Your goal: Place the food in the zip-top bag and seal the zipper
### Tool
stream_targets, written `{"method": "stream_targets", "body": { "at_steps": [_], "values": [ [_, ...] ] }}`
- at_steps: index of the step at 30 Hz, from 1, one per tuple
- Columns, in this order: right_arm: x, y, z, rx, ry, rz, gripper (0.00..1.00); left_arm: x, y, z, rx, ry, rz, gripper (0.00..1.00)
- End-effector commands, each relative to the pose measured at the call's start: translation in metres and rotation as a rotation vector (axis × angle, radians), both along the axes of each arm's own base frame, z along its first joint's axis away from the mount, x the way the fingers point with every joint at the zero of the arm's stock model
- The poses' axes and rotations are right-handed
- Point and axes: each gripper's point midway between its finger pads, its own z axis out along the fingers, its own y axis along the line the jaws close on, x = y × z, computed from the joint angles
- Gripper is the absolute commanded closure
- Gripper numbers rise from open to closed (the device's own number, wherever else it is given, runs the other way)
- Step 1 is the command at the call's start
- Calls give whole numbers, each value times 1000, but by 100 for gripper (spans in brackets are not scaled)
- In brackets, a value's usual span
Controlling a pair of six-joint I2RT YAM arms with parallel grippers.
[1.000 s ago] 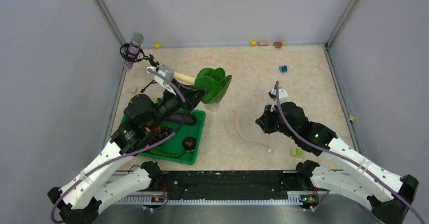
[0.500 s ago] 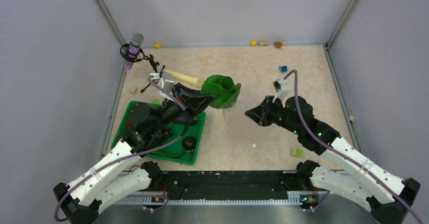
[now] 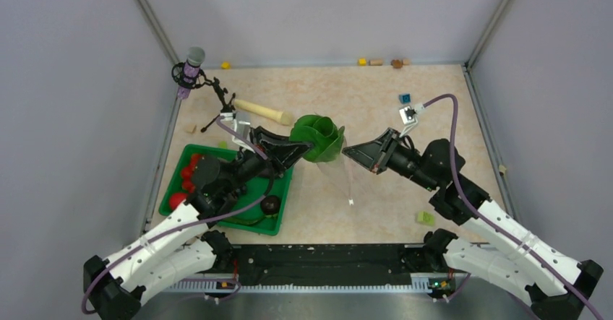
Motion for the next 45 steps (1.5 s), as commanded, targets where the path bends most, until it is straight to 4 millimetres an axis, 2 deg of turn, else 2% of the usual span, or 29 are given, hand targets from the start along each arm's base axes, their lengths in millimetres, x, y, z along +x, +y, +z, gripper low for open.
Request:
{"method": "stream_targets", "body": {
  "at_steps": [1,11,19,22,28,32,33,36,37,41,42,45],
  "values": [
    [-6,2,35,159,-41,35,100,-4,3,14,-80,-20,-15,100],
    [0,4,42,199,-50,18,100,21,-11,-35,38,196,24,100],
    [6,-2,52,218,-76,-28,100,20,-27,-81,193,245,8,100],
    [7,-4,55,214,-91,-40,100,23,-32,-93,243,275,15,100],
    [10,-8,57,211,-109,-65,100,44,-33,-118,313,437,109,100],
    [12,-8,52,201,-102,-73,100,50,-38,-124,304,504,122,100],
    [13,-8,50,197,-101,-78,100,51,-40,-124,306,510,124,94],
    [15,-8,46,176,-104,-90,100,52,-44,-127,340,531,133,63],
    [17,-9,44,166,-108,-99,100,52,-44,-127,351,534,134,56],
    [29,-13,28,74,-127,-157,100,47,-43,-119,365,521,128,46],
    [33,-15,21,32,-123,-177,100,43,-41,-116,362,513,122,40],
    [46,-22,-3,-102,-126,-237,100,34,-36,-110,349,490,115,16]
  ]
}}
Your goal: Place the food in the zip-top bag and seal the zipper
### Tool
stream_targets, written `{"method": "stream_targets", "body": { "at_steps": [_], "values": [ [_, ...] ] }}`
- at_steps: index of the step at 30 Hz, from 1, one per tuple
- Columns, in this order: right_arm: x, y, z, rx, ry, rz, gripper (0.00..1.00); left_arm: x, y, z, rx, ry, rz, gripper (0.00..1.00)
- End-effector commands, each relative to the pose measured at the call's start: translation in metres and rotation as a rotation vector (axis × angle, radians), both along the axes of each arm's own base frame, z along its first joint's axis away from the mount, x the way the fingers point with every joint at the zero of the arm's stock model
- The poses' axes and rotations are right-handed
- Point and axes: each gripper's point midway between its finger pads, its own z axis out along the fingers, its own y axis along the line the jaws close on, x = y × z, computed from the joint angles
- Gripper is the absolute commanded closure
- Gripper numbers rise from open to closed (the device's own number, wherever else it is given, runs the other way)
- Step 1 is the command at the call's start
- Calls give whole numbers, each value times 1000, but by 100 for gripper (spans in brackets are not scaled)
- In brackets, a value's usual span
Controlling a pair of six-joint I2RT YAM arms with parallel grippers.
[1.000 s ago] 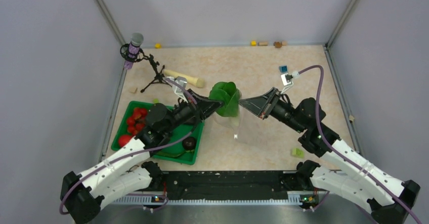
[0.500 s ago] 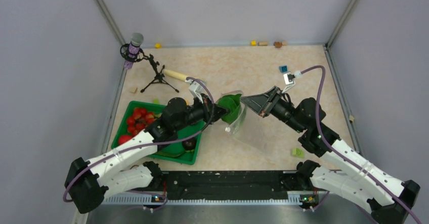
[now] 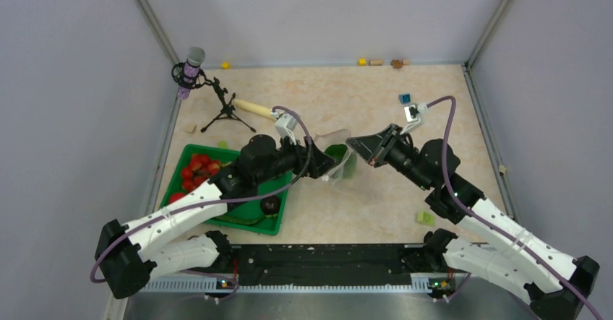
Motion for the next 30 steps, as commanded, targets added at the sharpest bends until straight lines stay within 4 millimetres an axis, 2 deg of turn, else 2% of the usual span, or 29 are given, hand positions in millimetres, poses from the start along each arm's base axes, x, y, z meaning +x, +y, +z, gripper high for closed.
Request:
{"method": "stream_targets", "body": {
  "at_steps": [1,4,8,12,17,21,27,30],
  "values": [
    [20,-14,-15,-173,-48,-107,100,-9,11,29,-42,-55,20,11],
    [25,-19,-40,-295,-37,-123,100,-5,23,26,-34,-52,84,6],
    [32,-25,-75,-434,-1,-139,100,-3,40,3,21,4,166,4],
    [27,-16,-111,-496,40,-67,100,-6,53,-9,46,41,208,4],
    [19,0,-136,-466,44,25,100,-10,82,-39,142,95,301,3],
    [14,7,-139,-440,26,68,100,-16,106,-69,200,160,391,3],
    [8,9,-123,-388,-31,94,100,-20,132,-95,228,208,499,5],
    [5,9,-115,-363,-43,99,100,-21,130,-103,198,206,495,10]
  ]
}}
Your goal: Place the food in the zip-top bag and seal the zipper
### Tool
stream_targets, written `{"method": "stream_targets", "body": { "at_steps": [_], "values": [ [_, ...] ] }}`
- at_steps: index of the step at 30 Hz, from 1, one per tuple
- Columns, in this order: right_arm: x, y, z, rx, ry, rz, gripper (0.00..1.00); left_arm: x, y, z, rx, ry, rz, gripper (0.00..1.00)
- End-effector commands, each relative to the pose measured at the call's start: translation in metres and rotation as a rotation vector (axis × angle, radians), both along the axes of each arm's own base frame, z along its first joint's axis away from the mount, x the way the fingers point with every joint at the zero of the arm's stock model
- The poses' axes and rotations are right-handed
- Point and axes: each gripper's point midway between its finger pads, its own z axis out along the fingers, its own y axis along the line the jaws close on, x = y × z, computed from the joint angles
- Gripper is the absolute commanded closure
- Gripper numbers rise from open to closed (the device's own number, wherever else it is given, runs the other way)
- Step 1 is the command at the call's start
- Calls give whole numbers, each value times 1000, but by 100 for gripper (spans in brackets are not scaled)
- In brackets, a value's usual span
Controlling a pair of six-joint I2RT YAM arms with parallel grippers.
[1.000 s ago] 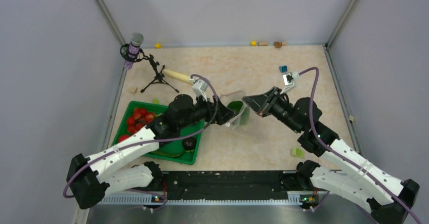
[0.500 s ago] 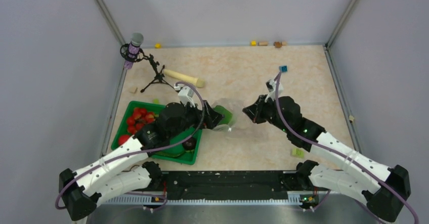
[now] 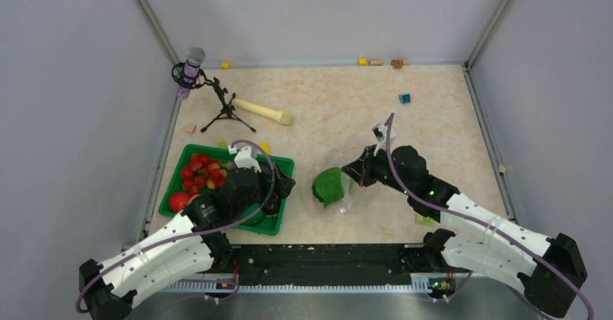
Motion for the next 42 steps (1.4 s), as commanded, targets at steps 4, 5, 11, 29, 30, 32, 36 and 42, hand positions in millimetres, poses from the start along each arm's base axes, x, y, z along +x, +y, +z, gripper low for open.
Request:
{"method": "stream_targets", "body": {
  "at_steps": [4,5,11,29,30,32,36,42],
  "values": [
    [-1,5,44,112,-100,31,100,-2,-15,-10,-78,-11,-42,15],
    [-2,5,47,117,-102,33,100,-4,-20,-11,-83,-6,-73,15],
    [-3,6,64,142,-114,38,100,-5,-56,0,-165,-23,-214,18],
    [-4,-4,99,203,-147,-14,100,-6,-113,-12,-237,41,-407,29],
    [-4,-4,99,206,-147,-14,100,-4,-114,-12,-237,40,-402,29],
    [-4,-4,100,208,-148,-14,100,-1,-115,-14,-234,44,-390,29],
    [-4,-6,103,208,-152,-24,100,-4,-124,-13,-260,54,-425,29],
    [-2,-11,102,186,-152,-46,100,-19,-135,4,-303,-1,-512,29]
  ]
}}
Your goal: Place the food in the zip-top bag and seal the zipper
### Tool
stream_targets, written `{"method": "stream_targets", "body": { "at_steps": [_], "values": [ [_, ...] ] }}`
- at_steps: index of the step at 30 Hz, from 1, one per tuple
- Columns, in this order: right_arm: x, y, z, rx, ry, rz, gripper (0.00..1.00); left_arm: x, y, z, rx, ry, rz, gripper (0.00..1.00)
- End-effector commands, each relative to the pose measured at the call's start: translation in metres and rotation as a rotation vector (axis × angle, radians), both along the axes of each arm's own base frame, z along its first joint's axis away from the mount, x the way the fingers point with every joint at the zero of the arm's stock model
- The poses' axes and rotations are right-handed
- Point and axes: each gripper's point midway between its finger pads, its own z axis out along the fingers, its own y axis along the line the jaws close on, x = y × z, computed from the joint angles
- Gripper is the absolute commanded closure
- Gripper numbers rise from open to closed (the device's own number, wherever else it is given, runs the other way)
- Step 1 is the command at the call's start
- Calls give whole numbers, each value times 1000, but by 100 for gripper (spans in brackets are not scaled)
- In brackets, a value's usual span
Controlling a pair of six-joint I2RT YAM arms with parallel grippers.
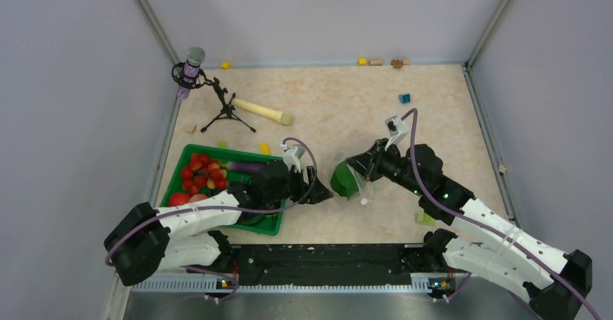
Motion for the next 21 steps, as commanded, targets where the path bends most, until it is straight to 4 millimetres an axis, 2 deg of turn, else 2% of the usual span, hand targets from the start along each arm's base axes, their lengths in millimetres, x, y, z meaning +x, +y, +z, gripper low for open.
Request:
{"method": "stream_targets", "body": {
  "at_steps": [1,7,10,14,18,21],
  "values": [
    [5,-6,41,53,-70,-38,100,-4,-19,47,-124,-131,-59,29],
    [3,-6,46,77,-61,-38,100,4,-17,51,-117,-159,-2,27],
    [0,-4,52,97,-65,-18,100,17,-17,38,-39,-139,44,35],
    [-1,-8,58,99,-73,-30,100,23,-21,31,1,-120,56,58],
    [-3,-12,57,99,-73,-42,100,24,-25,35,1,-121,48,72],
    [-4,-15,57,94,-76,-49,100,26,-23,38,14,-123,58,98]
  ]
}}
